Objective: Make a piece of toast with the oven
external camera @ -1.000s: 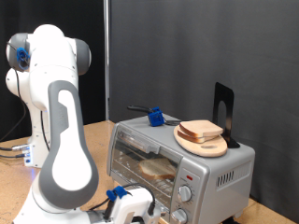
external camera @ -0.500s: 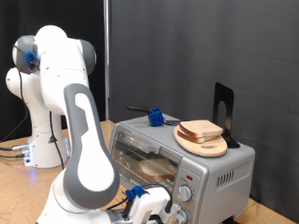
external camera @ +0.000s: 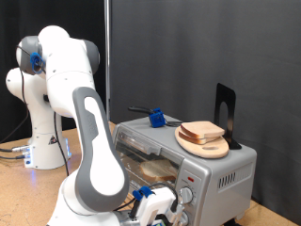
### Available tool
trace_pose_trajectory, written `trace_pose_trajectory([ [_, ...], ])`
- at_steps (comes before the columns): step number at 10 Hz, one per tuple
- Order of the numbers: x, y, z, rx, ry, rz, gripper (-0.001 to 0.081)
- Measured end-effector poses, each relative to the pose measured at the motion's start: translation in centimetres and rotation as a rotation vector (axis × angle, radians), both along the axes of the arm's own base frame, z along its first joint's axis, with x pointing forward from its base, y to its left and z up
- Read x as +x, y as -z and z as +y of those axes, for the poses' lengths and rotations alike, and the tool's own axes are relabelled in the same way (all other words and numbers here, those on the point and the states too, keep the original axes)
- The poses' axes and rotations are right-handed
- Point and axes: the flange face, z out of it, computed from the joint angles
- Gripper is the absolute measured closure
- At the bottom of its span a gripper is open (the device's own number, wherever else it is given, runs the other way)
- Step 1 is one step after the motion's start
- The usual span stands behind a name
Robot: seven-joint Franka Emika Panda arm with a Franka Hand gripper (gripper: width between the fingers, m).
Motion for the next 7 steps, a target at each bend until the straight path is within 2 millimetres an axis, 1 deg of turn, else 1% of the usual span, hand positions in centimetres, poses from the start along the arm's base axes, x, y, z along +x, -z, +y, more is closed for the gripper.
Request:
trace_pose_trajectory([
  [2,-0.15,0.22,0.66,0.001,-0.009,0.002,0.0124],
  [5,-0.11,0.15,1.09,0.008,-0.007,-0.005,0.0124],
  [6,0.02,-0.11,1.10,0.014,0.000,-0.020,0.0241],
  [7,0.17,-0.58,1.06,0.023,0.010,-0.037,0.0379],
])
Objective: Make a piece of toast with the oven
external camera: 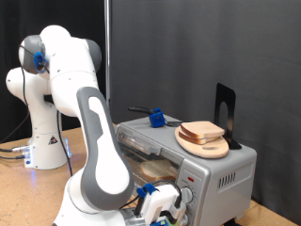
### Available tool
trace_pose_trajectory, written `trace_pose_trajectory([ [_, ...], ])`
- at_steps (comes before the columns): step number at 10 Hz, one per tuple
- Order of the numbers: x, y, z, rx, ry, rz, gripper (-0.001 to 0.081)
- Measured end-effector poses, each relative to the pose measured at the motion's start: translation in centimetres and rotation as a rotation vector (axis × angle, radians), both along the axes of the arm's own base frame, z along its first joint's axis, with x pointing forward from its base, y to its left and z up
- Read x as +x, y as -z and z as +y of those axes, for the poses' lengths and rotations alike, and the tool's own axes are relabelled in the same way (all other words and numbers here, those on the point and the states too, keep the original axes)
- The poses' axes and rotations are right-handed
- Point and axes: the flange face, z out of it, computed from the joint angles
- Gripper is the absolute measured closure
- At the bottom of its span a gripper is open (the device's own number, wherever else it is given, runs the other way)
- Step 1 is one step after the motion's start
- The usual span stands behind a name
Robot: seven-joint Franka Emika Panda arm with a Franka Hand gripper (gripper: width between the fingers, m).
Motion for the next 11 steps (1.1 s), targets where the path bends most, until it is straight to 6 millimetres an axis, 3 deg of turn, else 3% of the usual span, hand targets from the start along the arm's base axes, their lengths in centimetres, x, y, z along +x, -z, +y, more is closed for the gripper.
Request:
trace_pose_trajectory([
  [1,0.2,-0.7,-0.1,0.009,0.011,-0.012,0.0379],
  [2,0.2,-1.1,-0.4,0.010,0.019,-0.016,0.0564],
  [3,0.0,-0.7,-0.5,0.006,0.029,-0.007,0.0564],
  [4,-0.1,-0.5,-0.6,0.002,0.037,-0.003,0.0748],
  [5,-0.1,-0.4,-0.7,-0.002,0.042,-0.001,0.0788],
  [11,0.2,-0.7,-1.3,-0.029,0.080,0.049,0.0806],
])
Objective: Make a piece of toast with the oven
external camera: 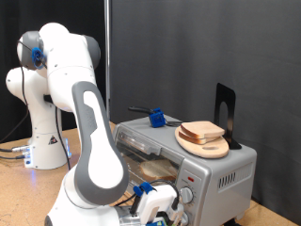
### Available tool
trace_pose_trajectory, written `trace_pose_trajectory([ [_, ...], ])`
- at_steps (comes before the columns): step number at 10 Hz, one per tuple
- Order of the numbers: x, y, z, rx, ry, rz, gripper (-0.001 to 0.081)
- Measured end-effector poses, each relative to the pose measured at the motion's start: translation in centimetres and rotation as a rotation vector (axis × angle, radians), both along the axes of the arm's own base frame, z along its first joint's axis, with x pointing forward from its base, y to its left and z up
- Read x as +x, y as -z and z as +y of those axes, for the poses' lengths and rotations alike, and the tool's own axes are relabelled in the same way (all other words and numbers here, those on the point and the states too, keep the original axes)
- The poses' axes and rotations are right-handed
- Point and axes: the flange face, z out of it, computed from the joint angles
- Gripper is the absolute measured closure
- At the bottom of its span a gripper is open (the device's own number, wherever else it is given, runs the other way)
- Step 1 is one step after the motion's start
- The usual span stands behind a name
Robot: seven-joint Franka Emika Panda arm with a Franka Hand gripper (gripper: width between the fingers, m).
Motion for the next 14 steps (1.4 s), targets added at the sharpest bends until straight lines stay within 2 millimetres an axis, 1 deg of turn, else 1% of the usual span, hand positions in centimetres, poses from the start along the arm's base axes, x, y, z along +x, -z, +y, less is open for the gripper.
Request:
trace_pose_trajectory([
  [2,0.0,-0.1,0.0,-0.002,0.006,0.051,0.0806],
  [6,0.2,-0.5,0.4,-0.028,0.028,0.256,0.0806],
  [8,0.4,-0.8,0.5,-0.044,0.030,0.311,0.0806],
  [12,0.6,-1.0,0.5,-0.066,0.027,0.344,0.0806],
  [13,0.7,-1.0,0.6,-0.070,0.023,0.317,0.0806],
  [14,0.6,-0.9,0.7,-0.068,0.018,0.244,0.0806],
])
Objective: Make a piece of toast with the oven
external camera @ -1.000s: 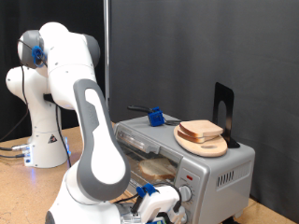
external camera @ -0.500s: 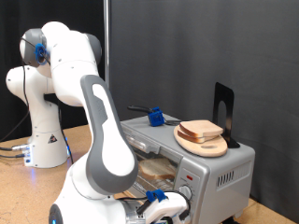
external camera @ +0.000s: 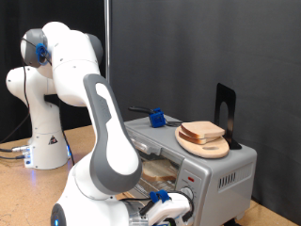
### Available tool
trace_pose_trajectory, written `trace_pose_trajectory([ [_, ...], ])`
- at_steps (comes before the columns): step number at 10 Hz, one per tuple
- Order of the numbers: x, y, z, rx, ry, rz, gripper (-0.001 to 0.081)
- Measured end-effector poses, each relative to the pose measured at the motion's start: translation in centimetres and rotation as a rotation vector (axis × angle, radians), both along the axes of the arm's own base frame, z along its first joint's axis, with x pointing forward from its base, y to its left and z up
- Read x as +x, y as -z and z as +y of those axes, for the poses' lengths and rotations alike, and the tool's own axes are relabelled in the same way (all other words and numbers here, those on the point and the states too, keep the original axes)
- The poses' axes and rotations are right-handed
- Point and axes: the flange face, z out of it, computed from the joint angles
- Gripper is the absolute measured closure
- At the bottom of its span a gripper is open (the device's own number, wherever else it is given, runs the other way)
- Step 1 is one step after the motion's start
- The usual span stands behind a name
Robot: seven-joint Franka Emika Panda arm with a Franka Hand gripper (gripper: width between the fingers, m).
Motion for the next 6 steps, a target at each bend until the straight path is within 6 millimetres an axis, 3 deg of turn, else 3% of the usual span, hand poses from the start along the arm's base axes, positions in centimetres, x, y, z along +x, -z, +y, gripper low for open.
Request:
trace_pose_trajectory([
  [6,-0.1,1.4,1.1,-0.030,-0.040,-0.680,0.0806],
])
